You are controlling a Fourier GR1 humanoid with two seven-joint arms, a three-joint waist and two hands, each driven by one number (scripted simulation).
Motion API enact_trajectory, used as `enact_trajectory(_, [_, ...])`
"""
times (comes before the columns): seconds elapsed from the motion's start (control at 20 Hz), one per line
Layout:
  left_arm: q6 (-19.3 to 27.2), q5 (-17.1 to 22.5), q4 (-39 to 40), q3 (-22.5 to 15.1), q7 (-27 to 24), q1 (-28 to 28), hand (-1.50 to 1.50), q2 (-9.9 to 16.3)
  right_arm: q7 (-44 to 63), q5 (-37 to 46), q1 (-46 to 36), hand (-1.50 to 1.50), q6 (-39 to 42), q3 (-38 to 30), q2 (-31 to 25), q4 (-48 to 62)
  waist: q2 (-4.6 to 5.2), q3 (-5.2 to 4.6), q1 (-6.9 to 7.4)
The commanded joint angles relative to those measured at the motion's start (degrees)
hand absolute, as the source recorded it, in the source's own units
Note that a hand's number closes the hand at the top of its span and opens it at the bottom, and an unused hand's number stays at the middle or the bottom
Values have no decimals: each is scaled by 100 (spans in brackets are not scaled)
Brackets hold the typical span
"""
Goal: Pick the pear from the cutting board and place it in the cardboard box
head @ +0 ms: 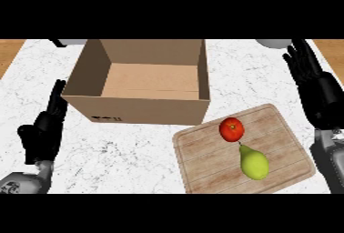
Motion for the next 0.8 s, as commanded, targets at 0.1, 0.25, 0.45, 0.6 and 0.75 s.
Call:
enact_trajectory(0.1, [-558, -66, -171, -350, -64, -281, 0, 32, 1248, 1143, 684, -150, -217, 970, -408, -176, 53, -72, 57])
enact_trajectory(0.25, [-994, -69, -339, -761, -93, -373, 0, 28, 1940, 1844, 1231, -150, -54, 1677, -737, 272, 79, -98, -56])
enact_trajectory(0.45, [-1038, 62, -319, -825, -45, -243, 0, -80, 1266, 3532, 1039, -150, 290, 2014, -2198, 304, 73, -178, -154])
enact_trajectory(0.6, [-1170, 123, -241, -781, -51, -326, 0, -40, 1484, 4544, 1033, -150, 577, 2641, -2780, -150, 21, -139, -149])
enact_trajectory(0.75, [-1263, 120, -183, -848, -79, -320, 0, -76, 2113, 5383, 911, -150, 874, 3197, -2936, -949, -10, -118, -72])
